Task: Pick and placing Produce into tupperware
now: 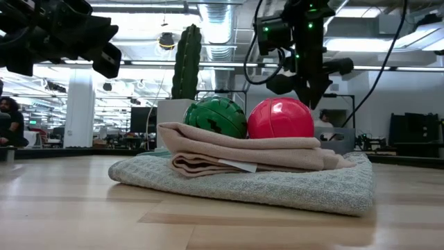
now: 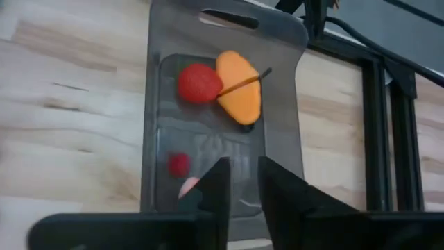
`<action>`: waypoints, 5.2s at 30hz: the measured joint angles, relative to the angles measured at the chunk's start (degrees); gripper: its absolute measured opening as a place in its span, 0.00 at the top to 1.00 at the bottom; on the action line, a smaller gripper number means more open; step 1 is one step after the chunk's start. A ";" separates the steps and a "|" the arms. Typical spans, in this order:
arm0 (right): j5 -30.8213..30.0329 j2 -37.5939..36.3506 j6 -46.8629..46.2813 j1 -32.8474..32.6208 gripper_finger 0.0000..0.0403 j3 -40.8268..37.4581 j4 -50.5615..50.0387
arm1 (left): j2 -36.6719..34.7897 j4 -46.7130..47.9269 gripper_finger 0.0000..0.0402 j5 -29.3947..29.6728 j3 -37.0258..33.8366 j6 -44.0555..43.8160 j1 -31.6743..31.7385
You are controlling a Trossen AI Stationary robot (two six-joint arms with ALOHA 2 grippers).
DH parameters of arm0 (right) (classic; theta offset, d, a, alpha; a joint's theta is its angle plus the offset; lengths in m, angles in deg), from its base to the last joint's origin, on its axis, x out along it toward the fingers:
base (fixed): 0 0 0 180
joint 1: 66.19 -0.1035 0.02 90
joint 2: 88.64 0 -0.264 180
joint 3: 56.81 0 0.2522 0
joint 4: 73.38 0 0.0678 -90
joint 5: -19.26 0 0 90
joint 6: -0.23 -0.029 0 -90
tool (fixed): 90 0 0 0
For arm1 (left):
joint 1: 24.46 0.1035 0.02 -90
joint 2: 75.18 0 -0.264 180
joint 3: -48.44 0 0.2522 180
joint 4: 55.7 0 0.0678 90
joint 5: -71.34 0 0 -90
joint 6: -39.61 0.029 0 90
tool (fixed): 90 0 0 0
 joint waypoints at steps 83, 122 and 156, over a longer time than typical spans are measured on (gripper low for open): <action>48.01 -21.30 32.79 -12.30 0.84 -29.06 61.75 | -0.03 -4.68 0.89 5.01 0.03 1.03 9.42; 37.02 -2.30 43.16 -13.51 0.60 -26.23 59.71 | -0.02 0.90 0.89 5.60 0.02 3.77 9.40; 35.29 3.68 45.88 -11.53 0.76 -26.27 63.54 | -0.02 1.66 0.89 5.56 0.00 4.57 9.40</action>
